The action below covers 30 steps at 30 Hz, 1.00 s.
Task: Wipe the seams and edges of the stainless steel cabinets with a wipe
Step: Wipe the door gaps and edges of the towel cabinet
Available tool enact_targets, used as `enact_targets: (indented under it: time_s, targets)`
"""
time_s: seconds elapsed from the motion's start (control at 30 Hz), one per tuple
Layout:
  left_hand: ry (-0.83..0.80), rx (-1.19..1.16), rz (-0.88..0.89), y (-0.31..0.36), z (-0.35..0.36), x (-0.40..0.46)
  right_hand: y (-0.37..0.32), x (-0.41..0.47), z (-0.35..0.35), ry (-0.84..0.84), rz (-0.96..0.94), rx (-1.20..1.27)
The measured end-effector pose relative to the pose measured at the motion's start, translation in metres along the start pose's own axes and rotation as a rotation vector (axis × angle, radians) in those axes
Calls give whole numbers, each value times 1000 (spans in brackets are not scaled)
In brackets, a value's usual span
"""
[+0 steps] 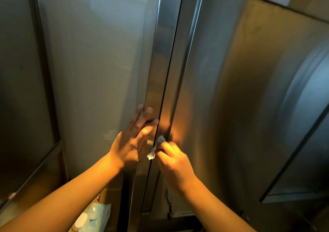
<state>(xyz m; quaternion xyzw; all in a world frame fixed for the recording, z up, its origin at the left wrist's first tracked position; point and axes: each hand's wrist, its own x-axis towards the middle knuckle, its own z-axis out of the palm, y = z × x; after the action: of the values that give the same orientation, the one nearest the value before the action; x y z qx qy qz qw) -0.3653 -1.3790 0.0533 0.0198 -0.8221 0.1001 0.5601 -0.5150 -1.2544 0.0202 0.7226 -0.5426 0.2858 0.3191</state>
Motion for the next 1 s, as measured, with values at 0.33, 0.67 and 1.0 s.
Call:
enact_targets:
  time_s: [0.33, 0.67, 1.0]
  targets:
    - [-56, -19, -37, 0, -9, -3, 7, 102, -113, 512, 58, 75]
    - [-76, -20, 14, -7, -9, -8, 7, 123, -81, 502, 182, 340]
    - [-21, 149, -25, -4, 0, -1, -12, 78, -43, 513, 341, 396]
